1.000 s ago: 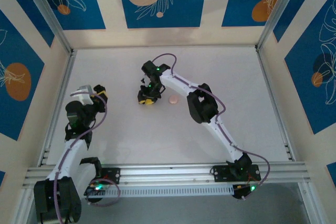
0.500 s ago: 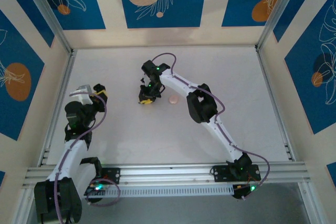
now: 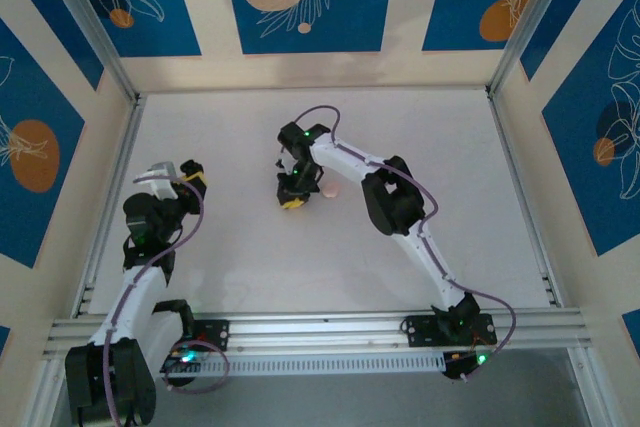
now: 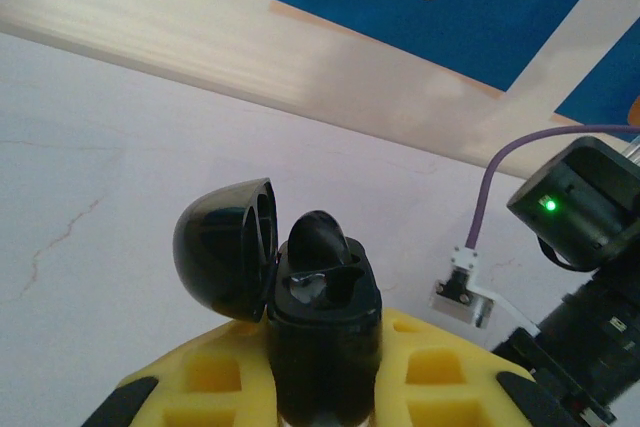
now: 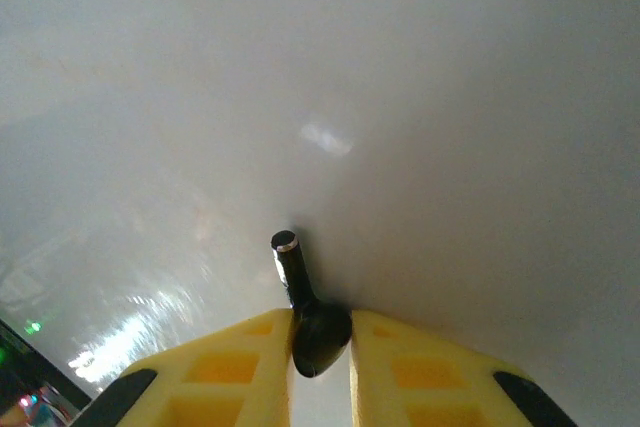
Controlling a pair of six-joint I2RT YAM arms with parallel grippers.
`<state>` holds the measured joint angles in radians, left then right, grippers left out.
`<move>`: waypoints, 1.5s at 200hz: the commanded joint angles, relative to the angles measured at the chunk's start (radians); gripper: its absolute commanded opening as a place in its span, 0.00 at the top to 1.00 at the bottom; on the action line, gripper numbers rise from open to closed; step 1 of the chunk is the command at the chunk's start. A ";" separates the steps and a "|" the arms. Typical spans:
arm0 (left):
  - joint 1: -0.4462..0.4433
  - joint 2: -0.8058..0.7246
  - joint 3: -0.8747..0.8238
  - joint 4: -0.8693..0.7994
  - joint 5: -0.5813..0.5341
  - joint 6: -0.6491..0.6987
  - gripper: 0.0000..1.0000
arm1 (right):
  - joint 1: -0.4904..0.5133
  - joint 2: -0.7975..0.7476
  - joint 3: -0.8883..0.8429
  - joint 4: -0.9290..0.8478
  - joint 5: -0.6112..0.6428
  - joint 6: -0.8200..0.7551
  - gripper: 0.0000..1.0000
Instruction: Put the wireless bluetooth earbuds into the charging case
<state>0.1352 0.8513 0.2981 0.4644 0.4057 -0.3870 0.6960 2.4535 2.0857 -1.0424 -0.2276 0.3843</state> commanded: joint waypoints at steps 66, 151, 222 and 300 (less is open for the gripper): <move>0.015 -0.024 0.014 0.022 0.068 -0.005 0.83 | -0.022 -0.247 -0.314 -0.097 0.019 -0.173 0.70; 0.015 -0.047 0.016 -0.001 0.073 -0.004 0.83 | -0.031 -0.210 -0.177 -0.076 -0.004 -0.097 0.64; 0.015 -0.046 0.016 -0.008 0.071 0.001 0.83 | 0.005 -0.094 -0.071 -0.078 -0.036 -0.081 0.62; 0.015 -0.046 0.015 -0.010 0.076 0.002 0.82 | 0.034 -0.059 -0.075 -0.114 -0.004 -0.090 0.63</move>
<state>0.1356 0.8188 0.2981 0.4477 0.4568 -0.3870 0.7185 2.3787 1.9976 -1.1202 -0.2192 0.2882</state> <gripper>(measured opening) 0.176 0.379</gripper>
